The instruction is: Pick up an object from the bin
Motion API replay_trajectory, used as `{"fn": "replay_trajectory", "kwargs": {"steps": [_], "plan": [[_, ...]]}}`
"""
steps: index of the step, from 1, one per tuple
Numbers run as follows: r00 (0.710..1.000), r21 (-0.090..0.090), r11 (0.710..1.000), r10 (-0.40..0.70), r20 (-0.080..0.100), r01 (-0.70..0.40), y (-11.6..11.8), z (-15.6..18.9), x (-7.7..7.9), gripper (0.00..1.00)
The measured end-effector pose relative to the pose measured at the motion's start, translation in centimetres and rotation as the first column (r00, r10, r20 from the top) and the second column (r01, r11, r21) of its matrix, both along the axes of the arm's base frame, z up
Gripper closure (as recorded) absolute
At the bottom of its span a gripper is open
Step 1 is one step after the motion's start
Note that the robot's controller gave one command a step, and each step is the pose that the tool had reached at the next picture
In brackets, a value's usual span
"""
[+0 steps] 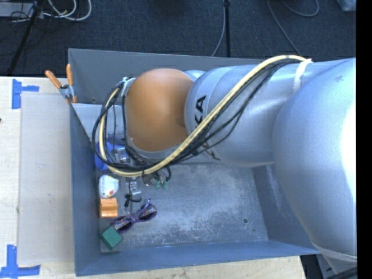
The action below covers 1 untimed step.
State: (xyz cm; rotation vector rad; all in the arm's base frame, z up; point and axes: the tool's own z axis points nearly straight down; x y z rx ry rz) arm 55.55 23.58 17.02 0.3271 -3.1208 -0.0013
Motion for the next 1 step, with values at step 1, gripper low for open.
{"fn": "replay_trajectory", "kwargs": {"steps": [1], "plan": [[1.0,0.0,1.0,0.016,-0.001,-0.016,0.23,-0.38,-0.01,0.0]]}}
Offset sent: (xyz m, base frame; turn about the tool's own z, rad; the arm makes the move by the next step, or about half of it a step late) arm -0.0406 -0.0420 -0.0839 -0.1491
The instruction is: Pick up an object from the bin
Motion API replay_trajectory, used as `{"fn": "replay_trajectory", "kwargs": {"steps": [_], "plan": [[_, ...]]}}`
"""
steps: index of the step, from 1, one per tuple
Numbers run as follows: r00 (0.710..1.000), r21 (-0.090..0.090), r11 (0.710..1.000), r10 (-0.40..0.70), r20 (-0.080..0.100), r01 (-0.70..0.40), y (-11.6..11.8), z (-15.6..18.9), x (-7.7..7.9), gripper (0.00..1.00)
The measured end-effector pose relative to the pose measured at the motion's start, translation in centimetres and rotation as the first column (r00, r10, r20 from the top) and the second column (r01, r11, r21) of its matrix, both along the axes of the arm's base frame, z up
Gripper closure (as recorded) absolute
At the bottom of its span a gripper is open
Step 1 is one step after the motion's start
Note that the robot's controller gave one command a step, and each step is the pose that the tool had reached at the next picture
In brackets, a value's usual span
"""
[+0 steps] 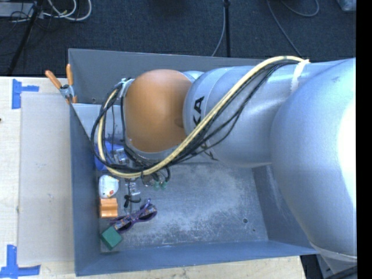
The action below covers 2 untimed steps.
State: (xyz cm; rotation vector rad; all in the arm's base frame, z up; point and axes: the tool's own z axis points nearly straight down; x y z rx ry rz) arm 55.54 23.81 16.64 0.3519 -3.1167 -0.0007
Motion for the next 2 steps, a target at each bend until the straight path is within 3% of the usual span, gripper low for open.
{"fn": "replay_trajectory", "kwargs": {"steps": [1,2], "plan": [[0.998,0.002,0.998,0.064,0.006,-0.064,-1.9,-3.5,-1.8,0.0],[0.965,0.001,0.965,0.261,-0.003,-0.261,-3.3,-6.8,-1.9,0.0]]}}
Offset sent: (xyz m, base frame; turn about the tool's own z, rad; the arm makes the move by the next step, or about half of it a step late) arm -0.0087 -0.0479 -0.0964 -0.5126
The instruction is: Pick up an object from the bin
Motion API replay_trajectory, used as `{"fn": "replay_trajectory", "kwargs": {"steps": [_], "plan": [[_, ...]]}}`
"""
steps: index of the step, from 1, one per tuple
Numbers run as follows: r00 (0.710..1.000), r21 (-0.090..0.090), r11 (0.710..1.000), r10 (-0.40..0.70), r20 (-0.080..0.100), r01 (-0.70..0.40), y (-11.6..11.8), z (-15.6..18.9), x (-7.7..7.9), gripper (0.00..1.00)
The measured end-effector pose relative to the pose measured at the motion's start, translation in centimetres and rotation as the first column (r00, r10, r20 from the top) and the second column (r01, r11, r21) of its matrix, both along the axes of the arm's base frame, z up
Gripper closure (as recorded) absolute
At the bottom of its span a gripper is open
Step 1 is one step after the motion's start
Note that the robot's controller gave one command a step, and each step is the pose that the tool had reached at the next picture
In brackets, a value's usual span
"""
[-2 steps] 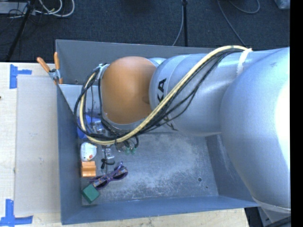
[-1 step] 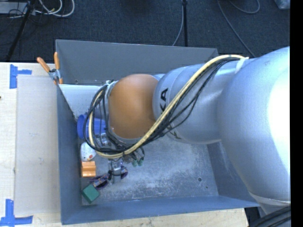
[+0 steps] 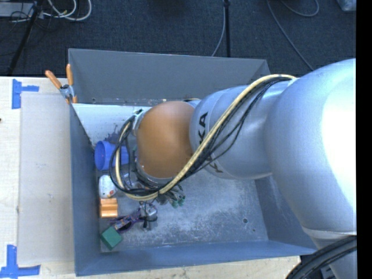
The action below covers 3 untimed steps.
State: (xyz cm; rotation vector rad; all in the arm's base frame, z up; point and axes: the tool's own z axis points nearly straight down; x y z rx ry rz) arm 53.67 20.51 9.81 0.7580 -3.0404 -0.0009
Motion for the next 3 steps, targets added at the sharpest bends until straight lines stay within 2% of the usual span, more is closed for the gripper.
{"fn": "replay_trajectory", "kwargs": {"steps": [1,2,3], "plan": [[0.959,0.004,0.959,0.283,0.007,-0.283,-0.7,-2.9,-1.7,1.0],[0.959,0.005,0.959,0.282,0.007,-0.282,-0.7,-2.9,-1.7,1.0],[0.956,0.004,0.956,0.294,0.001,-0.294,0.1,0.5,-0.6,1.0]]}}
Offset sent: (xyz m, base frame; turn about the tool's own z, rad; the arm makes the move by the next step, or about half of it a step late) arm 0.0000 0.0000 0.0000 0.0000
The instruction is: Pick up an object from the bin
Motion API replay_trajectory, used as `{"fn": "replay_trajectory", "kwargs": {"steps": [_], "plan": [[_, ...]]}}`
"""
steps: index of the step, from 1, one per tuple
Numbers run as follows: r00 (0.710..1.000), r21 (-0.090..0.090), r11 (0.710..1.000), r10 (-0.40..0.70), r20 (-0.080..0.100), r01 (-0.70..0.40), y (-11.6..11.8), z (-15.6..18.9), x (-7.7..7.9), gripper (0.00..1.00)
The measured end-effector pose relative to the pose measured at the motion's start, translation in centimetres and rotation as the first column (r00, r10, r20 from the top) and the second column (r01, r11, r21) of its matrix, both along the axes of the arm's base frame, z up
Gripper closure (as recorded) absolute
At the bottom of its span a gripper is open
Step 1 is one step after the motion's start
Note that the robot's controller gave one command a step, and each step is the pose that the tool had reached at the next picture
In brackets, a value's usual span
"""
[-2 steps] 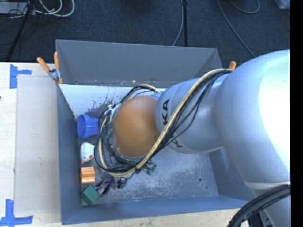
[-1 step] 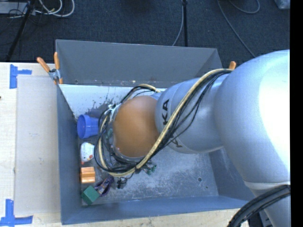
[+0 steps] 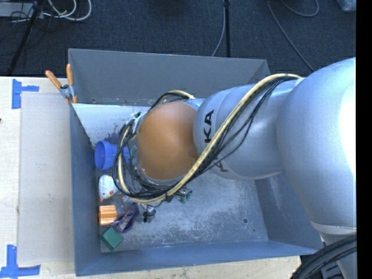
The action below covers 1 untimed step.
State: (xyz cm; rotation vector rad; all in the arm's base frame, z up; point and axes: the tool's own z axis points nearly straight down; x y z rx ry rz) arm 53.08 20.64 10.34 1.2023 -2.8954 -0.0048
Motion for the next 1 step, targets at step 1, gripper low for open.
{"fn": "replay_trajectory", "kwargs": {"steps": [1], "plan": [[1.0,0.001,1.0,0.021,0.001,-0.021,0.22,4.75,-0.57,1.0]]}}
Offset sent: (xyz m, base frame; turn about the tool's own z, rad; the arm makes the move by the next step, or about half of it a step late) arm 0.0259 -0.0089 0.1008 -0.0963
